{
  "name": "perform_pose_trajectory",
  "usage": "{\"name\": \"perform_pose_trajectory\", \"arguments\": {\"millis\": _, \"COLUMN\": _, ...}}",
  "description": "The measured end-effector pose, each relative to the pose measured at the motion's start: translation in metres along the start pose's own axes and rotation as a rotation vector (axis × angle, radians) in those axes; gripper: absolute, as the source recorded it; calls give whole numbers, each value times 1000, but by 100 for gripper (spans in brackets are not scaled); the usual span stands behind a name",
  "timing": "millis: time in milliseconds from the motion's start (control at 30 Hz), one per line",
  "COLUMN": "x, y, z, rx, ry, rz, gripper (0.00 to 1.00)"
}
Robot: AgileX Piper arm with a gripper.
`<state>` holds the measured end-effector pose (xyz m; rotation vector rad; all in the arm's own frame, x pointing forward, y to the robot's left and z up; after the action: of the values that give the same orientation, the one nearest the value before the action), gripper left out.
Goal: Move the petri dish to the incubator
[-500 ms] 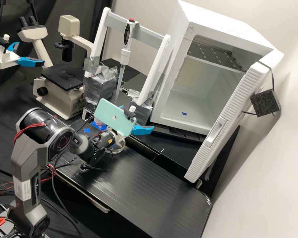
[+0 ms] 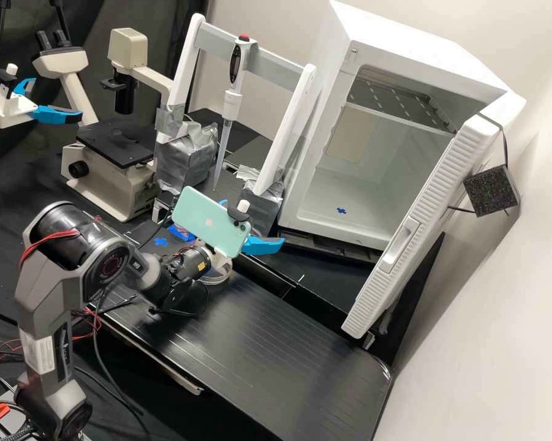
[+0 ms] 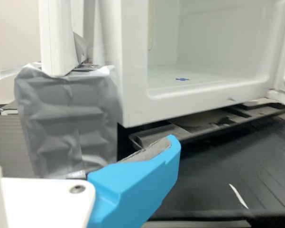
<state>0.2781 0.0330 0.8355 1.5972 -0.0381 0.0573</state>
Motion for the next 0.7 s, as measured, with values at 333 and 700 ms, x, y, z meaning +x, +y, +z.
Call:
{"name": "perform_pose_trajectory", "arguments": {"millis": 333, "x": -70, "y": 18, "z": 4, "rx": 5, "ry": 153, "rz": 78, "gripper": 100}}
{"name": "perform_pose_trajectory", "arguments": {"millis": 700, "x": -112, "y": 7, "z": 23, "rx": 16, "ry": 113, "rz": -31, "gripper": 100}}
